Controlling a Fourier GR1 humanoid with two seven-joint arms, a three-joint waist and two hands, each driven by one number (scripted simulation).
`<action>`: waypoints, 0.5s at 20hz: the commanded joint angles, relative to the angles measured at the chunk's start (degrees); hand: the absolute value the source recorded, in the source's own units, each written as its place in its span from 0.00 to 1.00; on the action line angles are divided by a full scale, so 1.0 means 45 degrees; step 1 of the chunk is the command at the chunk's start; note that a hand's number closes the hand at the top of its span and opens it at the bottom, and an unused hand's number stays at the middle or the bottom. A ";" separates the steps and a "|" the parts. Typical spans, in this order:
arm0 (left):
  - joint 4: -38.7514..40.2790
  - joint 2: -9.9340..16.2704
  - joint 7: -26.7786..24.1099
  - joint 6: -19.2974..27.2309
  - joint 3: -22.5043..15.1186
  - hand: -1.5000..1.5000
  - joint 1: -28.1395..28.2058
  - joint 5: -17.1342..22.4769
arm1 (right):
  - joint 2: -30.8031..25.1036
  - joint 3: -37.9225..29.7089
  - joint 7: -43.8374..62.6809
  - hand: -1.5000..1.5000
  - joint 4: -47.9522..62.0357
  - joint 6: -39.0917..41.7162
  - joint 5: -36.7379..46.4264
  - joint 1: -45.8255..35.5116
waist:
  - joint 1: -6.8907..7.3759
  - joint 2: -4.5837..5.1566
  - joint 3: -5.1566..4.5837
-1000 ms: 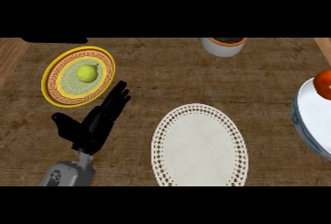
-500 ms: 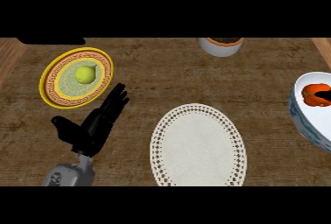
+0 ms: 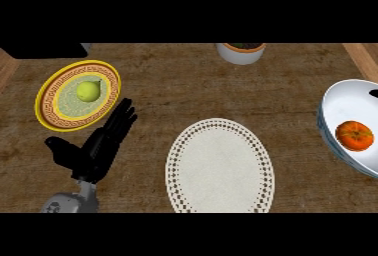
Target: Pick the squash from the placemat and place it in the bowl
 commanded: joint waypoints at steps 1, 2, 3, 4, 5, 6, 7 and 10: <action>0.0077 -0.0148 -0.0111 0.0123 -0.0050 0.50 0.0117 -0.0155 | 0.0133 -0.1443 -0.1189 0.00 -0.2277 0.1356 -0.2299 0.1786 | -0.0313 -0.0048 -0.0015; 0.0295 -0.0032 -0.0321 -0.0046 0.0069 0.50 0.0049 -0.0162 | 0.0333 -0.1608 -0.0982 0.00 -0.3144 0.1483 -0.2662 0.2155 | -0.0301 -0.0037 -0.0025; -0.0315 -0.0070 -0.0026 0.0153 -0.0126 0.50 0.0393 -0.0257 | 0.0497 -0.2018 -0.0664 0.00 -0.3787 0.1746 -0.3175 0.2955 | -0.0239 -0.0056 -0.0021; -0.0437 0.0019 0.0175 0.0209 0.0162 0.50 0.0502 0.0014 | 0.0629 -0.2158 -0.1039 0.00 -0.4558 0.2420 -0.3579 0.3946 | -0.0524 -0.0142 -0.0023; -0.0219 -0.0004 0.0174 0.0271 0.0153 0.50 0.0128 -0.0158 | 0.0249 -0.2855 -0.0670 0.00 -0.4880 0.3002 -0.4397 0.4203 | -0.0540 -0.0098 -0.0024; -0.0667 0.0424 0.0329 0.0149 0.0620 0.50 0.0441 0.0167 | 0.1204 -0.2992 -0.1111 0.00 -0.5595 0.2826 -0.4717 0.4938 | -0.0620 -0.0174 -0.0022; -0.0417 0.0415 -0.0190 -0.0247 0.0544 0.50 0.0790 0.0248 | 0.1271 -0.3249 -0.0989 0.00 -0.6418 0.3344 -0.5182 0.5674 | -0.0608 -0.0138 -0.0036; -0.0212 0.0422 -0.0079 0.0109 0.0740 0.50 0.0476 0.0027 | 0.2247 -0.3879 -0.1599 0.00 -0.8668 0.4135 -0.5948 0.7878 | -0.0972 -0.0158 -0.0040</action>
